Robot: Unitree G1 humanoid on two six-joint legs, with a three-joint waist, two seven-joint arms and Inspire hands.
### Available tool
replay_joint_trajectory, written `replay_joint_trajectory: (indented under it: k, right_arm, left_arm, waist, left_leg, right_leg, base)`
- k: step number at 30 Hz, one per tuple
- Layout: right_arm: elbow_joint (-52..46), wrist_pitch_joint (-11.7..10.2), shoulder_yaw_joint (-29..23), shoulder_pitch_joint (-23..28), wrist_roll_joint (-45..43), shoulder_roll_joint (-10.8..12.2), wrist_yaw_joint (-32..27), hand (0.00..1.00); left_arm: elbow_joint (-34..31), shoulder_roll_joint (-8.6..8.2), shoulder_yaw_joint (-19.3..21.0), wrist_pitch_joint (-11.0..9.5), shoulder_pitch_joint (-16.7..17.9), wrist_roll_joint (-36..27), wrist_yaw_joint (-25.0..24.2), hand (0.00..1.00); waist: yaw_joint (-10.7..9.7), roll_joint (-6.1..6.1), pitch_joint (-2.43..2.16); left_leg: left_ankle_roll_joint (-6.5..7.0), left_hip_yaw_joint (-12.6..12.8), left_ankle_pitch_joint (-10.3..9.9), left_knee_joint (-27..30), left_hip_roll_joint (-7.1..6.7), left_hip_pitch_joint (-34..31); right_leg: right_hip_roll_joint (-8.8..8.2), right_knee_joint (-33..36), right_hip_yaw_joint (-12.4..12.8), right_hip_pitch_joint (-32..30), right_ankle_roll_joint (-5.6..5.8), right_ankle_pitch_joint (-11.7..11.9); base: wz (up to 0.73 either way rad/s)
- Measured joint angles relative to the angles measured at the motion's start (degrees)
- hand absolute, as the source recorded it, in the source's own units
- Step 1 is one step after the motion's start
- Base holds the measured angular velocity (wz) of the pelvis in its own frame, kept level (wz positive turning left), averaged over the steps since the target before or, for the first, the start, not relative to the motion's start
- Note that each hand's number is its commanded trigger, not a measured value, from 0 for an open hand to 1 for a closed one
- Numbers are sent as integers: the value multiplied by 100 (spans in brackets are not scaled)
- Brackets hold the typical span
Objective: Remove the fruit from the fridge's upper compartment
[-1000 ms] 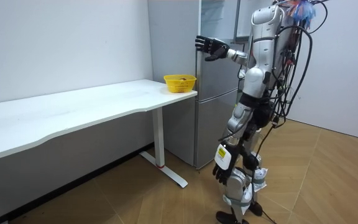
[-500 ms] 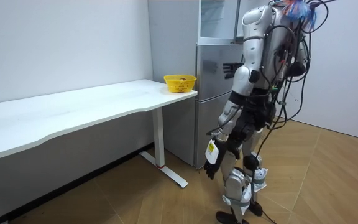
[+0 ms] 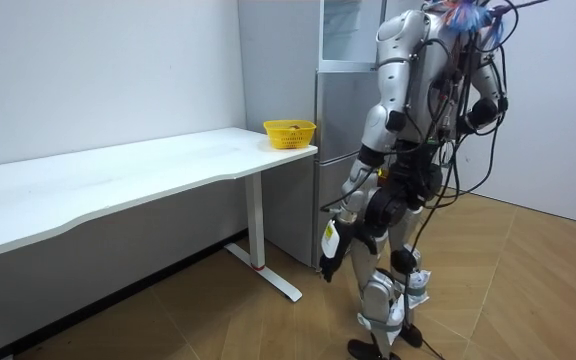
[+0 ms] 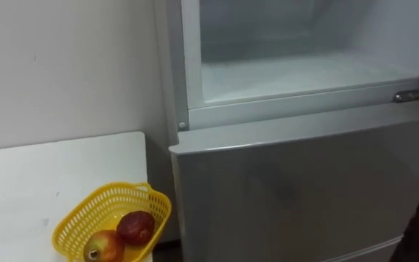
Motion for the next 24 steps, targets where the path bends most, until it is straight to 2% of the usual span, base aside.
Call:
replay_joint_trajectory:
  k: [4, 6, 9, 12, 14, 17, 19, 24]
  right_arm:
    - [100, 0, -480, -189, 1015, 37, -493, 0]
    - [118, -9, -746, -346, 1237, 35, -784, 0]
    - [-199, -15, -1196, -441, 1257, 25, -1325, 0]
    - [-293, -14, -1537, -671, 1255, -10, -1496, 0]
    - [-475, -24, -1800, -814, 1276, -200, -1827, 0]
    - [-625, -120, -1917, -914, 1269, -428, -2101, 0]
    - [-762, -133, -2007, -913, 1268, -428, -2240, 0]
    - [-1012, -135, -2480, -938, 1238, -431, -2416, 0]
  left_arm:
    - [-140, 77, 3, 43, 120, -9, -2, 0]
    - [-226, 112, 3, 63, 167, -9, -12, 0]
    - [-552, 159, 23, 106, 299, -12, -24, 0]
    - [-602, 147, 163, 120, 371, -6, -21, 0]
    - [-602, 166, 238, 119, 386, -22, -10, 0]
    - [-611, 219, 250, 115, 339, -7, -4, 0]
    - [-614, 274, 259, 85, 336, -5, -6, 0]
    - [-667, 292, 648, 59, 354, -8, -1, 0]
  waist:
    - [-150, -134, -4]
    - [-238, -162, -1]
    - [-278, -195, 3]
    - [-360, -221, 0]
    - [-376, -242, 8]
    - [-375, -311, 8]
    - [-372, -351, 5]
    - [-382, -403, -5]
  left_leg:
    - [0, -5, 0, -31, -7, 41]
    - [4, -9, -3, -29, -10, 37]
    - [9, -7, -6, -52, -19, 43]
    - [10, -3, -4, -101, -29, 63]
    - [11, -1, -3, -102, -39, 68]
    - [11, 2, -3, -106, -41, 69]
    - [9, -2, -3, -113, -40, 69]
    - [10, -10, -4, -147, -88, 30]
  right_leg:
    - [-3, -6, -11, 46, 5, -14]
    - [-6, -5, -7, 46, 17, -25]
    - [-10, 0, -13, 42, 26, -33]
    - [-4, 4, -11, 47, 28, -35]
    - [10, 1, -11, 46, 32, -37]
    - [14, -3, -2, 32, 31, -40]
    - [17, -5, -4, 26, 28, -42]
    - [17, -4, -7, 4, 34, -44]
  base:
    - [1]
    - [2]
    - [0]
    - [0]
    - [0]
    - [0]
    - [0]
    - [0]
